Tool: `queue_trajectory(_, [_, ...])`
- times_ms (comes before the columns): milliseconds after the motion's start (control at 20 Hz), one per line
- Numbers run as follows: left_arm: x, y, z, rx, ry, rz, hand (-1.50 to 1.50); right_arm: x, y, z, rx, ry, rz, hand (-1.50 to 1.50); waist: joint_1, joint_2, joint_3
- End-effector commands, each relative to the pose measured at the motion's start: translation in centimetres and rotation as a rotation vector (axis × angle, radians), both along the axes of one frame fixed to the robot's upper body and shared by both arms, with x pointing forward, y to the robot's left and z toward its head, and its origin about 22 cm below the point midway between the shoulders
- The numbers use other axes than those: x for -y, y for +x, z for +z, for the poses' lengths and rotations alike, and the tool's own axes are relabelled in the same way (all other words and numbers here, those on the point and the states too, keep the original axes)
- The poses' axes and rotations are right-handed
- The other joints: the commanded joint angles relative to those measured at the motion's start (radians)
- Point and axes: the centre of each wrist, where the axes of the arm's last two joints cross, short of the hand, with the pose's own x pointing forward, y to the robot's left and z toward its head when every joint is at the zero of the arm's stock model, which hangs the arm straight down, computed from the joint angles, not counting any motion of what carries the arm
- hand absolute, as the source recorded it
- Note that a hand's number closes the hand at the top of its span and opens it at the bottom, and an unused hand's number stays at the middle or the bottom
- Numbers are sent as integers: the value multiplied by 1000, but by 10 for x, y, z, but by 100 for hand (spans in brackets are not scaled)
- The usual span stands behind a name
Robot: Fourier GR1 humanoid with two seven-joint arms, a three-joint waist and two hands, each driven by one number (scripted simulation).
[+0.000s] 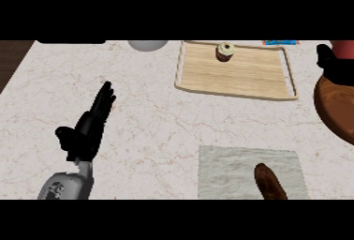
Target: Pick the bell pepper from the placemat and place it in the bowl
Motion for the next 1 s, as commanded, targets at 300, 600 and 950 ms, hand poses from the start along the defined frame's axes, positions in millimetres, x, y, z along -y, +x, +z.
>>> queue_trajectory(300, [-5, 8, 12, 9, -20, -11, 0, 93, 43, -38, -166, -219, -180, 150, 2, 3, 1])
queue_trajectory(600, [-3, -9, -3, -5, -4, -15, 0, 150, 45, -68, -166, -202, -261, 150, 3, 1, 1])
queue_trajectory(950, [-4, -3, -1, 12, 18, -3, 0, 174, 62, -137, -256, -240, -285, 150, 9, 3, 1])
